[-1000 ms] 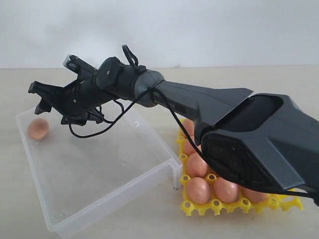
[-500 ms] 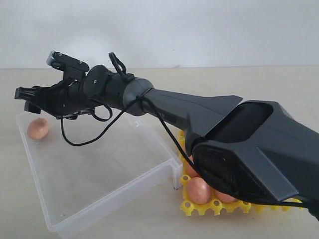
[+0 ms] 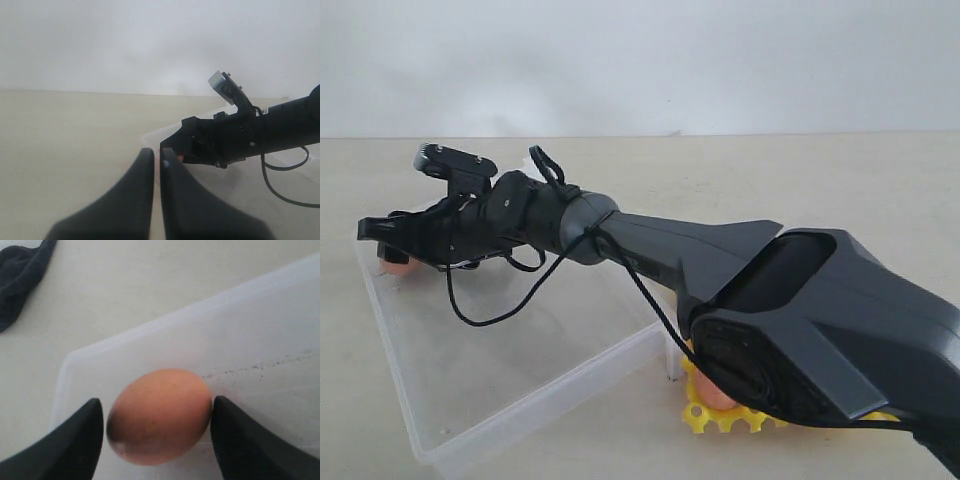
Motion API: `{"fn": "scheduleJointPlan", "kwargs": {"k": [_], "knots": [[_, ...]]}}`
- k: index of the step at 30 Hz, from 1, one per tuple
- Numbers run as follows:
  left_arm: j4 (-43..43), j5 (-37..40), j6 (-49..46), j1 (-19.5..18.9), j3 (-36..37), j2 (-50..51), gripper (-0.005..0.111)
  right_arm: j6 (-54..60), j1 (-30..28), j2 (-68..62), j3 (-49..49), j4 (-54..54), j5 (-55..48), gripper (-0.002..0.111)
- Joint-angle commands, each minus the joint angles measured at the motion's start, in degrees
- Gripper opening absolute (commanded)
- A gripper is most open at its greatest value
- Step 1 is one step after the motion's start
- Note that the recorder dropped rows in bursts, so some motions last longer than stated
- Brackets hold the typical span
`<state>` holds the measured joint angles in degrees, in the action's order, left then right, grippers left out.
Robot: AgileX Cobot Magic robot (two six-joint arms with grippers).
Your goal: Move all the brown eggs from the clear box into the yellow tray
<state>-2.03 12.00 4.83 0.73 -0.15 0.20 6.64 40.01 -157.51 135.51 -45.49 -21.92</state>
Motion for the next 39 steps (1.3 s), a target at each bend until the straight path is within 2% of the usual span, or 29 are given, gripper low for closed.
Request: {"fn": "scheduleJointPlan", "kwargs": {"k": [1,6,11,20,29,39], "knots": [[-0.07,0.04,0.10,-0.11,0.15,-0.20,0.004,1.46,-0.09,-1.35,-0.41,1.34,-1.48,0.049],[-0.07,0.04,0.10,-0.11,0.15,-0.20,0.004,2.51,-0.09,-1.35,-0.41,1.34,-1.47,0.021],[-0.07,0.04,0.10,-0.11,0.15,-0.20,0.004,2.90,-0.09,-1.35,-0.41,1.34,-0.94,-0.001],[-0.07,0.04,0.10,-0.11,0.15,-0.20,0.004,6.83,-0.09,1.24,-0.41,1.73,-1.62,0.000],[-0.07,0.04,0.10,-0.11,0.15,-0.20,0.004,7.45,-0.09,3.69,-0.41,9.54,-6.90,0.000],[-0.07,0.04,0.10,-0.11,0.15,-0.20,0.004,6.74,-0.09,3.69,-0.41,8.25,-6.48,0.002]]}}
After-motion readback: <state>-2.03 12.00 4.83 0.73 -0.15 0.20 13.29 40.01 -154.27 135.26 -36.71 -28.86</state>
